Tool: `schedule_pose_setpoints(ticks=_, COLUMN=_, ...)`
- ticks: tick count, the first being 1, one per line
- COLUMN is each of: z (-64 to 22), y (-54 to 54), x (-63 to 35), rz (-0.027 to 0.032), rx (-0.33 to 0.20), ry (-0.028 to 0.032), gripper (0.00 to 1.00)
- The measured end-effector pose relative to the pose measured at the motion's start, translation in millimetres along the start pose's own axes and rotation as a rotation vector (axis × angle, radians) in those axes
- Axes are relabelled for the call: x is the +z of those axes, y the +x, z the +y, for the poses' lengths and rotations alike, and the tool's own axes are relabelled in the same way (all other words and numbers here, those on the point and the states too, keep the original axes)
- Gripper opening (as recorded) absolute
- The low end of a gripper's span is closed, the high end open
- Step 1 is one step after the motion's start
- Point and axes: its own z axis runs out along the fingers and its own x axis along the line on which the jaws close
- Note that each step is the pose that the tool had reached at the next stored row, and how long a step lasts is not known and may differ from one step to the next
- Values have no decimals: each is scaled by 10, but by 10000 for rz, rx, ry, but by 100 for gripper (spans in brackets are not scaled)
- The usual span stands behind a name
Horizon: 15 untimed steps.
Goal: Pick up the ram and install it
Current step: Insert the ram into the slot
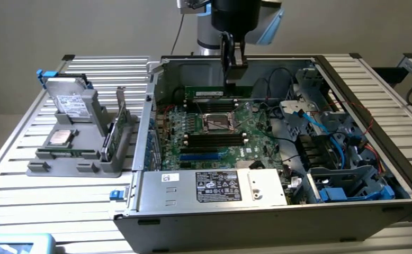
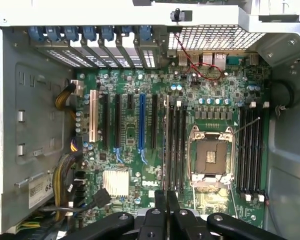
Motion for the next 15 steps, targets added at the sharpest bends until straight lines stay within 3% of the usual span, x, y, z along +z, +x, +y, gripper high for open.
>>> schedule_pose_setpoints(ticks=15, z=-13, y=-35, x=186, rz=-173, rx=55, ry=44, gripper=13)
